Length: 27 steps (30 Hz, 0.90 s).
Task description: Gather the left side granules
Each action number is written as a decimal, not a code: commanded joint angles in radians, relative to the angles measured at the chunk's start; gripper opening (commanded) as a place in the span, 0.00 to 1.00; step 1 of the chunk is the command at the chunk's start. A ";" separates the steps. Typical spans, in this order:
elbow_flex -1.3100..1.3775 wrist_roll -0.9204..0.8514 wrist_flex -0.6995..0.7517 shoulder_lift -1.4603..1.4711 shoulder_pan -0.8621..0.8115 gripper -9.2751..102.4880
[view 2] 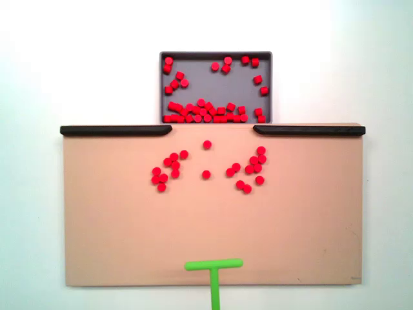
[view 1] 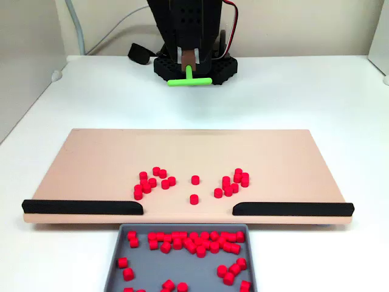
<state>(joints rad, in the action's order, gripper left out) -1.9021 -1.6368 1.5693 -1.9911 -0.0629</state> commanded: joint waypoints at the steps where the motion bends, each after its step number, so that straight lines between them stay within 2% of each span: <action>1: 0.006 -0.005 -0.005 -0.038 -0.008 0.08; 27: 0.020 -0.038 -0.005 -0.014 -0.014 0.08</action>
<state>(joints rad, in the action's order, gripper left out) -1.9021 -1.6567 1.5693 -1.9926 -0.0782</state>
